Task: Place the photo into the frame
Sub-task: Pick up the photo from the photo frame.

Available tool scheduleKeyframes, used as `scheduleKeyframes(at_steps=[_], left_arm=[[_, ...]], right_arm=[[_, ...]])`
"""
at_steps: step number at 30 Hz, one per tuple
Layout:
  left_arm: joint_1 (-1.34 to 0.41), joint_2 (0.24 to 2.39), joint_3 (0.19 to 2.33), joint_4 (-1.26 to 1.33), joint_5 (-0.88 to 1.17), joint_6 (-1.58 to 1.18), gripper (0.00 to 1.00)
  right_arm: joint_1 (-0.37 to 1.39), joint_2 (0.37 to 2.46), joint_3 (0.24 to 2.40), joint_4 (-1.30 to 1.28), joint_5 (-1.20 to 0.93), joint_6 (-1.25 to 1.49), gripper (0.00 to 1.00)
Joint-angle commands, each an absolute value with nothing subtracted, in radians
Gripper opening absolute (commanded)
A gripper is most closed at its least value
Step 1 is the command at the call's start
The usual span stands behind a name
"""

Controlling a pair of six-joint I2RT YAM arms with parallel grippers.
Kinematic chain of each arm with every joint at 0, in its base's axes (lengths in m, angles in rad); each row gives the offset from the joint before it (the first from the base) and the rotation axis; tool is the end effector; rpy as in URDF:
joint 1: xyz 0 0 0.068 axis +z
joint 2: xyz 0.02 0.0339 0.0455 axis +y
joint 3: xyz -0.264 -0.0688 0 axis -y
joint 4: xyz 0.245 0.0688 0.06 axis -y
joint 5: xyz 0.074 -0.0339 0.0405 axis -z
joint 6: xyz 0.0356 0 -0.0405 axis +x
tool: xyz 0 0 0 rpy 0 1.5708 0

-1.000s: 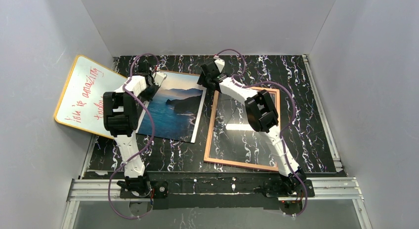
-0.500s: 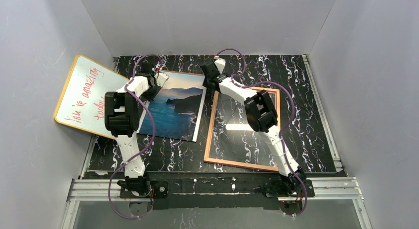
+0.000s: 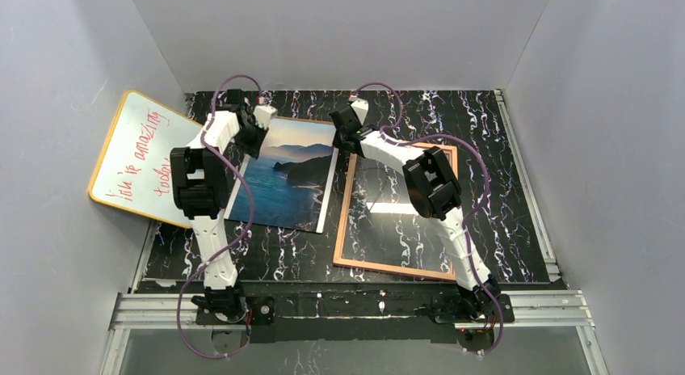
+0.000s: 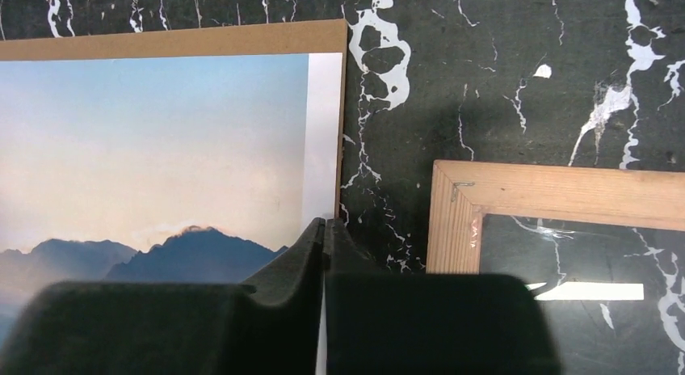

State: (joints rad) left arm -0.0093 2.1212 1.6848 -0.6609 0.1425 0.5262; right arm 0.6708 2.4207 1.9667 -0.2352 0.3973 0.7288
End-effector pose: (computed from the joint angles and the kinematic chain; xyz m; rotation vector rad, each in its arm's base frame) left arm 0.4552 -0.0093 0.1921 0.7447 2.5420 -0.0194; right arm 0.4372 0.3294 0.1663 0.2735 2.2002 0.3308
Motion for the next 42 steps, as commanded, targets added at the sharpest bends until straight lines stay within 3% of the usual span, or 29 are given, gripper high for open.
scheduleKeyframes(at_steps=[1,3,5,7,9,16,30,42], left_arm=[[0.063,2.129,1.858,-0.766,0.243,0.454,0.17],[0.066,2.137,1.850,-0.715,0.183,0.445,0.30],[0.065,2.145,1.817,-0.644,0.115,0.434,0.32],[0.066,2.144,1.767,-0.558,0.051,0.421,0.33],[0.066,2.139,1.712,-0.482,0.021,0.411,0.32],[0.052,2.151,1.634,-0.382,-0.018,0.392,0.31],[0.014,2.067,1.441,-0.301,-0.026,0.415,0.30],[-0.040,2.052,1.337,-0.303,-0.037,0.469,0.18]], right_arm=[[0.680,2.352,1.958,-0.222,0.406,0.739,0.25],[0.680,2.349,1.945,-0.221,0.404,0.751,0.41],[0.679,2.343,1.925,-0.217,0.396,0.777,0.55],[0.678,2.330,1.896,-0.199,0.379,0.799,0.64],[0.678,2.322,1.866,-0.186,0.362,0.827,0.66],[0.675,2.332,1.835,-0.158,0.327,0.879,0.71],[0.679,2.295,1.725,-0.076,0.182,0.955,0.70],[0.758,2.347,1.901,-0.257,0.315,0.785,0.62]])
